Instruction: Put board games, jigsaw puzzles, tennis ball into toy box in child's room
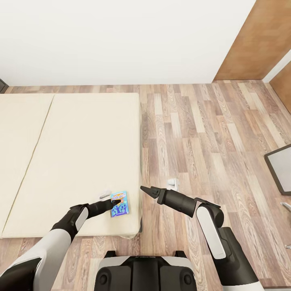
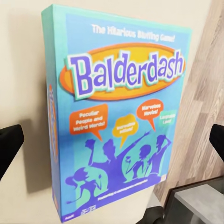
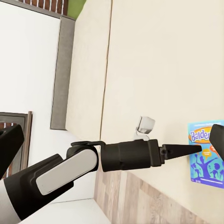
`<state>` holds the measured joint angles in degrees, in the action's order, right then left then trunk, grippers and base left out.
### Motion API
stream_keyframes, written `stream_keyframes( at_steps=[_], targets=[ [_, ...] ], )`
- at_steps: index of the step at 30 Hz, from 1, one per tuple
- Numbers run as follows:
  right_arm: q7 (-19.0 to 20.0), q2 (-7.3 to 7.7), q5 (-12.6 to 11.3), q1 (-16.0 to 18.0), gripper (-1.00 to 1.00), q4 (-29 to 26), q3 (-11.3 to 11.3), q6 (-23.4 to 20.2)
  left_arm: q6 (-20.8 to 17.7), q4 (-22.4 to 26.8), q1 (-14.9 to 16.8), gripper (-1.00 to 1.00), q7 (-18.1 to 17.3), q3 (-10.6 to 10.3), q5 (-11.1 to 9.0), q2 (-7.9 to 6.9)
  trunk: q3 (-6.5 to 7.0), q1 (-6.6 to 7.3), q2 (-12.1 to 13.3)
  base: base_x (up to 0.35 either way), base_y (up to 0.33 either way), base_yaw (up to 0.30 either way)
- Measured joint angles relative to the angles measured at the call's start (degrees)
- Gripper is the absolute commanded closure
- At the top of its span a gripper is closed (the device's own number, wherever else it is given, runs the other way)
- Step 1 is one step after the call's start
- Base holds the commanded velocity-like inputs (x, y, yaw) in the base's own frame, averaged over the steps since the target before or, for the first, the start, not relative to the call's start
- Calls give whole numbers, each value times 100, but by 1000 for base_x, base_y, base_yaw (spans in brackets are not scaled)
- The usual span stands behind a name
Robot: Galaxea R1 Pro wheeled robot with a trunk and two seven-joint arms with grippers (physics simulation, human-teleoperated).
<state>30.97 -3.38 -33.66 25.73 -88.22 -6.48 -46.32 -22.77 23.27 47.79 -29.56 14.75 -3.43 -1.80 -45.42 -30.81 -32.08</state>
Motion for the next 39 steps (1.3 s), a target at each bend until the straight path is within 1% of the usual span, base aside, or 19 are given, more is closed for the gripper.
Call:
stream_keyframes(
  at_steps=[11,39],
  targets=[
    [-1,-1,0,0,-100,0,-1,0,47,0,0,-100,1,1,1,2,0,0,0,0,0,-46],
    [-1,-2,0,0,-100,0,-9,0,53,1,0,-100,-9,2,-14,2,0,0,0,0,-12,-2]
  ],
)
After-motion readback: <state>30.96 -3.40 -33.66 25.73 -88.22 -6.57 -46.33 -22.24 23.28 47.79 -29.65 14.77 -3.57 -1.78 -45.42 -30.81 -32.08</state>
